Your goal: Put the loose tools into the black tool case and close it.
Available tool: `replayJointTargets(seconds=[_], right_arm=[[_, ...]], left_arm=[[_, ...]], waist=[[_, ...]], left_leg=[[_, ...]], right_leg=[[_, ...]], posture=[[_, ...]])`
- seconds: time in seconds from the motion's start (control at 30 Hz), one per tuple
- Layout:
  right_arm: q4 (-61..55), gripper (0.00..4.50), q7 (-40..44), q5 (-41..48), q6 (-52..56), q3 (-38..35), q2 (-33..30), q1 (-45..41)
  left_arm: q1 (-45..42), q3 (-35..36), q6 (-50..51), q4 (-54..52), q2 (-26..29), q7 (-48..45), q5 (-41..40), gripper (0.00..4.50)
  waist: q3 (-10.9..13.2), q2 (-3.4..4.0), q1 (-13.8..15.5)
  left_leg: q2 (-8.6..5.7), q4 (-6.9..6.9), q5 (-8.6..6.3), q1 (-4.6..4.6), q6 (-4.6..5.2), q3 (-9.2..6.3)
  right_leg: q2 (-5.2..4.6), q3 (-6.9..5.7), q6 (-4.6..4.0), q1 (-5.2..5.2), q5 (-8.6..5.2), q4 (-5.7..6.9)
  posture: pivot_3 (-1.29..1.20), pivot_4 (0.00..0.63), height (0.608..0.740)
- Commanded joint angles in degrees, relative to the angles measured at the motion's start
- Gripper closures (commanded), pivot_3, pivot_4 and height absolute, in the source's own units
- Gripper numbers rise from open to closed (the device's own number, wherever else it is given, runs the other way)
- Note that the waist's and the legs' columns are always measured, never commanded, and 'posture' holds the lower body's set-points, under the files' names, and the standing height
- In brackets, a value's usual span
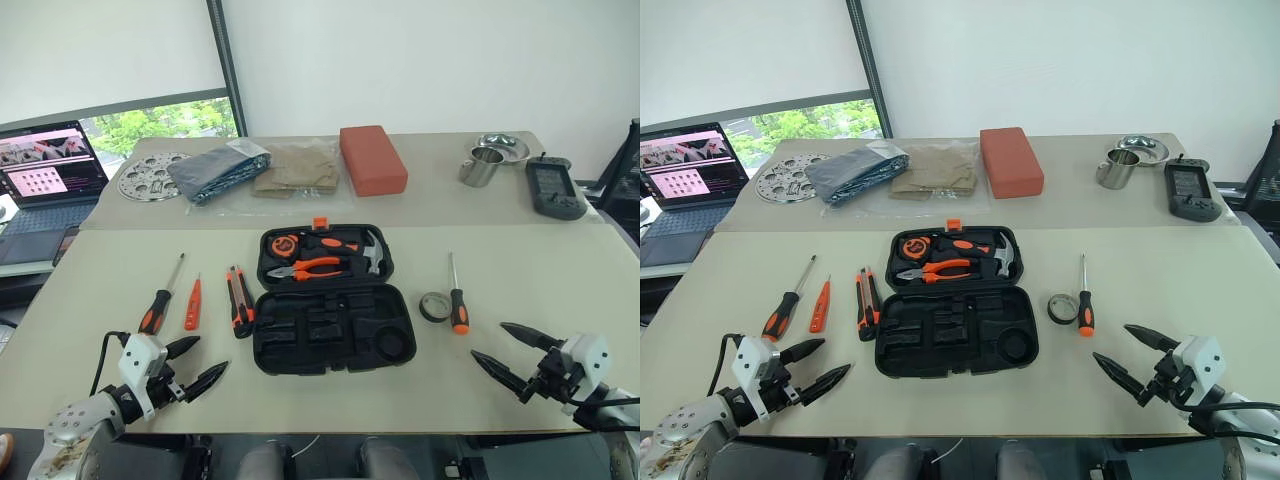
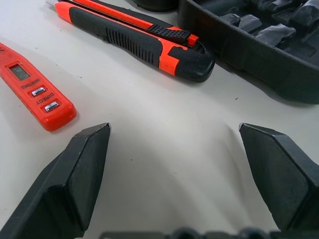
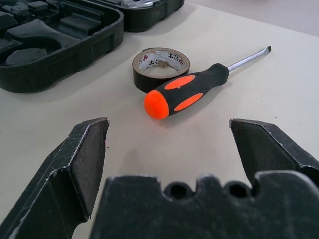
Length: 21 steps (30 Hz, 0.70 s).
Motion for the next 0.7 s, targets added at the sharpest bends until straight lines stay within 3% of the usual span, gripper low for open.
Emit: replayJointTargets(seconds=[0.03, 0.43, 0.7], right_arm=[[-1.1, 0.0, 0.31, 1.52, 0.53, -1.66, -0.65, -0.12], [-1.53, 0.0, 1.06, 3.04, 0.95, -3.23, -2.0, -1.75], [-21.8, 0.0, 1.45, 12.35, 15.85, -1.19, -8.98, -4.14]], left_arm=[[0.31, -0.45, 1.44, -0.77, 0.21, 0.03, -0.08, 0.08], [0.46, 0.96, -1.11, -2.46, -1.48, -2.38, -2.57, 0.08], [-1.58, 14.2, 7.16, -9.31, -1.73, 5.79, -16.31, 0.08]], waist=[[0.0, 0.0, 0.0], [0.0, -0.01, 0.07], [0.02, 0.01, -0.27]], left_leg=[[0.0, 0.0, 0.0, 0.0, 0.0, 0.0], [-0.04, 0.0, 0.0, -0.02, 0.0, 0.01], [0.03, 0.03, 0.0, -0.31, 0.01, -0.05]], right_leg=[[0.0, 0.0, 0.0, 0.0, 0.0, 0.0], [-0.02, -0.01, 0.02, 0.0, 0.0, -0.03], [0.07, -0.08, 0.02, -0.02, 0.0, 0.01]], posture=[[0.0, 0.15, 0.74], [0.0, 0.15, 0.74], [0.0, 0.15, 0.74]])
